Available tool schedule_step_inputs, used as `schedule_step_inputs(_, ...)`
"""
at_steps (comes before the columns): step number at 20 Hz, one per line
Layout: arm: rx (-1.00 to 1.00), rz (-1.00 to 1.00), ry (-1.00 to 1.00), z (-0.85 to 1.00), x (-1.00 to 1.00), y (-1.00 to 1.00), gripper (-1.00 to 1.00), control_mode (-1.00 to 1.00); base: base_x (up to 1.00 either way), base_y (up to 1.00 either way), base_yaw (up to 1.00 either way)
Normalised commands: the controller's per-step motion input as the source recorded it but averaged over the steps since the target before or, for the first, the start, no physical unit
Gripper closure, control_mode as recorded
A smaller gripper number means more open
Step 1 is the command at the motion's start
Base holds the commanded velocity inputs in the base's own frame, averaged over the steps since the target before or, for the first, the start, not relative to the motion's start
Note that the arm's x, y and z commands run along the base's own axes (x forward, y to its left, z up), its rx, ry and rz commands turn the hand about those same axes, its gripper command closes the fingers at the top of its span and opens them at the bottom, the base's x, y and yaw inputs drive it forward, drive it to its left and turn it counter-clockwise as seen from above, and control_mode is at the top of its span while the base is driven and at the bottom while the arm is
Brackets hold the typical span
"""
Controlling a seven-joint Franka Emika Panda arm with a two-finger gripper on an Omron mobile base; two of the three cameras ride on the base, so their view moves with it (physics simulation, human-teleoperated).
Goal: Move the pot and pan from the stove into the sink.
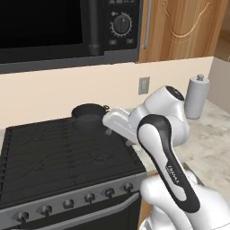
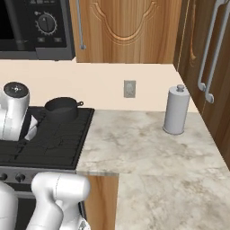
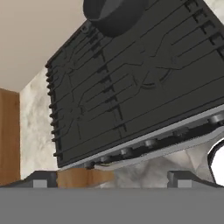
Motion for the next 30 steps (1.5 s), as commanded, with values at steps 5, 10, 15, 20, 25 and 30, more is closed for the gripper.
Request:
schedule_step_inputs(5,0.01,-0.34,0.03,0.09,0.26,0.06,-1.00,-1.00,0.00,0.00,0.00)
schedule_step_inputs(10,0.04,-0.35,0.08,0.12,0.23,0.00,-1.00,-1.00,0.00,0.00,0.00)
schedule_step_inputs(15,0.09,-0.15,0.15,0.11,0.38,-0.30,-1.00,-1.00,0.00,0.00,0.00)
schedule_step_inputs(20,0.12,0.00,0.18,0.05,0.40,-0.47,-1.00,-1.00,0.00,0.00,0.00)
schedule_step_inputs(25,0.05,0.00,0.09,0.04,0.23,-0.16,-1.00,-1.00,0.00,0.00,0.00)
schedule_step_inputs(30,0.00,0.00,-0.01,-0.04,0.19,0.00,-1.00,-1.00,0.00,0.00,0.00)
